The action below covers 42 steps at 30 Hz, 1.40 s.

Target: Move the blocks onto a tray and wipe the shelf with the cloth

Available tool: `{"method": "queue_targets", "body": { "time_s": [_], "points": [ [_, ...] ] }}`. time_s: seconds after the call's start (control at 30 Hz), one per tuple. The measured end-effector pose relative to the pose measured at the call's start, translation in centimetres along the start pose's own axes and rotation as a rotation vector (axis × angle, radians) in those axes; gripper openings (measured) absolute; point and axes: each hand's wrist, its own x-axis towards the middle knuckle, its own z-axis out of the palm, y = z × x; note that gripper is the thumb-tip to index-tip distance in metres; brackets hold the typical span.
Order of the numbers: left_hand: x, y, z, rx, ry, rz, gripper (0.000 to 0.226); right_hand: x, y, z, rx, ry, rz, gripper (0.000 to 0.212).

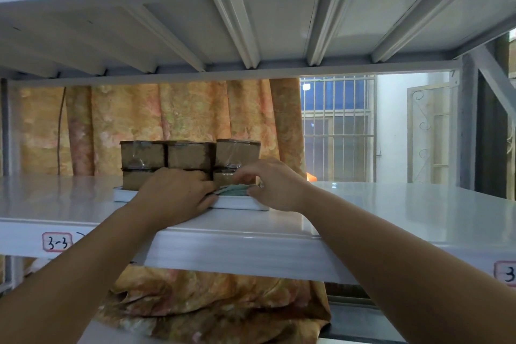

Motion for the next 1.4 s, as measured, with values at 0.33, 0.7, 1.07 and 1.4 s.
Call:
{"method": "queue_targets", "body": {
  "time_s": [0.33,0.7,1.07,1.4],
  "points": [
    [0.2,0.0,-0.1,-0.185,0.057,0.158,0.027,0.2,-0.8,0.2,0.037,-0.107,0.136,0.02],
    [0.5,-0.5,1.1,-0.415,-0.094,0.042,0.035,-0.1,-2.7,-0.4,-0.116,-0.237,0.222,0.021],
    [-1.2,-0.2,-1.3,-0.513,-0.259,-0.148,0.022,-2.2,-4.6,-0.1,-0.279,-0.192,0.328,0.042],
    [-1.0,2.1,-3.1,-0.213,-0.351,-0.411,0.015,-4.5,-5.2,0.0,-0.215,-0.069,0.552,0.052]
  ]
}}
